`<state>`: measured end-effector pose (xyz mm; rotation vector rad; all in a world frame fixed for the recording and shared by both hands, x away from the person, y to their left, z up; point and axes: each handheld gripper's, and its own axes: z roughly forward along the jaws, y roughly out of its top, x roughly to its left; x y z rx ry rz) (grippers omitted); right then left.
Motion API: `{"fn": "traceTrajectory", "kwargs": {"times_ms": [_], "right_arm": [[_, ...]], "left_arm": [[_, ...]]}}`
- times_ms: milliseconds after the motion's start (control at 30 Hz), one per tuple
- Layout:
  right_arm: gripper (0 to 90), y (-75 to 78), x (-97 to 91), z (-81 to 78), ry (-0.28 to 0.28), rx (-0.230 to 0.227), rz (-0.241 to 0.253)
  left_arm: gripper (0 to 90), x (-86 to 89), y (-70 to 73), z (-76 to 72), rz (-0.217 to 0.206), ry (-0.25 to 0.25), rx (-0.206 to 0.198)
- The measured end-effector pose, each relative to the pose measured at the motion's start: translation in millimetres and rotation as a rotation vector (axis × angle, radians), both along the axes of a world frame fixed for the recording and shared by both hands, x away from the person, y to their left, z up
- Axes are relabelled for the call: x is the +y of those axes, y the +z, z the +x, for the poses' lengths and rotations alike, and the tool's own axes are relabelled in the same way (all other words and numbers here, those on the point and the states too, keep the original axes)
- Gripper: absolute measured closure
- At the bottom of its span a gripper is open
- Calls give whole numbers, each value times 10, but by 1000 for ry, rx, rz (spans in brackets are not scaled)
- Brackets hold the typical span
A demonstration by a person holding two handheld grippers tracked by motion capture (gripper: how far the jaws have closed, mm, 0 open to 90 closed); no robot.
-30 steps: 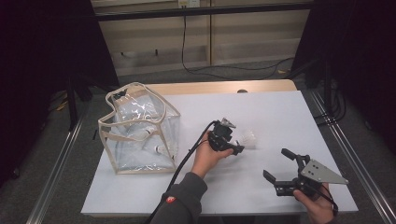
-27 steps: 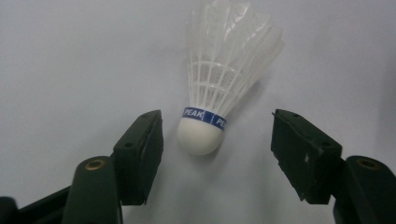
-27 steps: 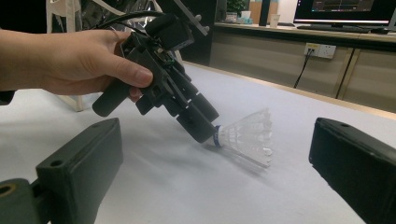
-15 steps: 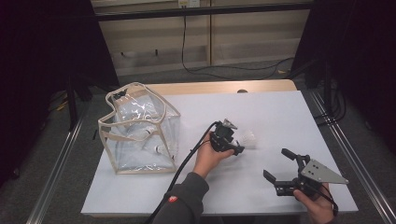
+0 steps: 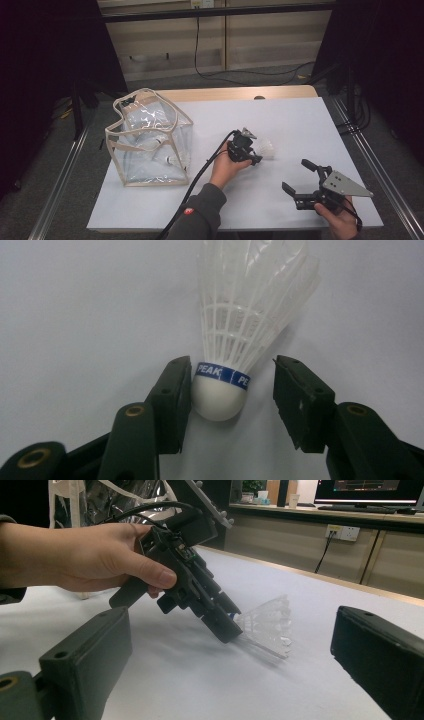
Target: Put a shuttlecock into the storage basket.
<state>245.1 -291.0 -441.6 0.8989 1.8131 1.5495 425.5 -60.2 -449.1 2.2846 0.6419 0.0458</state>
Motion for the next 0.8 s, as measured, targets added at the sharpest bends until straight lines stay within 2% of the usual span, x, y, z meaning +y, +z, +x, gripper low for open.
{"fn": "traceTrajectory", "kwargs": {"times_ms": [333, 467, 633, 800], "right_arm": [[29, -3, -2, 0, -3, 4, -2], [29, -3, 0, -1, -3, 5, -2], [29, -3, 0, 0, -4, 3, -1], [29, -4, -1, 2, -2, 3, -1]], "left_arm": [[599, -62, -22, -16, -9, 1, -1], [642, -92, -18, -30, 6, 1, -15], [652, -103, -8, -46, 6, 7, 4], [654, -102, 12, -56, 4, 27, 46]]}}
